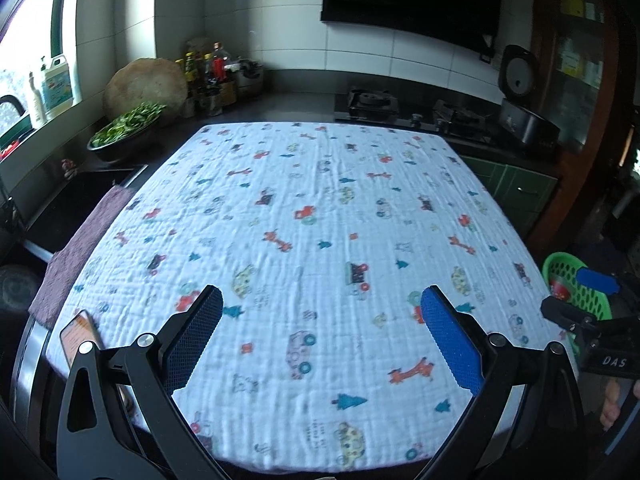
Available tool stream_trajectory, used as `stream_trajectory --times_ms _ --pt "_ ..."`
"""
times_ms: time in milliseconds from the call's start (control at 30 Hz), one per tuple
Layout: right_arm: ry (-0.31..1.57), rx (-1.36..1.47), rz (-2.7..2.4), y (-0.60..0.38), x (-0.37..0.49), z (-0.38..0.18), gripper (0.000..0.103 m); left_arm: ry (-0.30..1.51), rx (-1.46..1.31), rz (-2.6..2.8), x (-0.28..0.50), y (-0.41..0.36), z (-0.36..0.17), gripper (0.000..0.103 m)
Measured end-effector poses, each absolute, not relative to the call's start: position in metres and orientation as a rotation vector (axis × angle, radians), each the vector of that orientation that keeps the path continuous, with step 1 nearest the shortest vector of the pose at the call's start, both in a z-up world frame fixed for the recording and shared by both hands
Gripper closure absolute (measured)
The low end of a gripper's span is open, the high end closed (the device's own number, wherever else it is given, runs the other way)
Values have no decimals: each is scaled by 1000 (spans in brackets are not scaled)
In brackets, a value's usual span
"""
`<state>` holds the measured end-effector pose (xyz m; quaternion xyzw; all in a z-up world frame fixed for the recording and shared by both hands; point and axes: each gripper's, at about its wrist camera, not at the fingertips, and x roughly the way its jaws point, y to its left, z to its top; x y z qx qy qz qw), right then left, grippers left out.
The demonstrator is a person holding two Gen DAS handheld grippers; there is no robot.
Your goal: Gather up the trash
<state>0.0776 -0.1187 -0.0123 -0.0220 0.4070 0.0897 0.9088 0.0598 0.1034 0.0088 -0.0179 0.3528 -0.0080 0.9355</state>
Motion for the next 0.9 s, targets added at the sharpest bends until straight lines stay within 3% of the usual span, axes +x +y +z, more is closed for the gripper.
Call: stream_trajectory --times_ms 900 --pt "851 -70 229 -102 72 -19 13 728 -109 82 40 142 5 5"
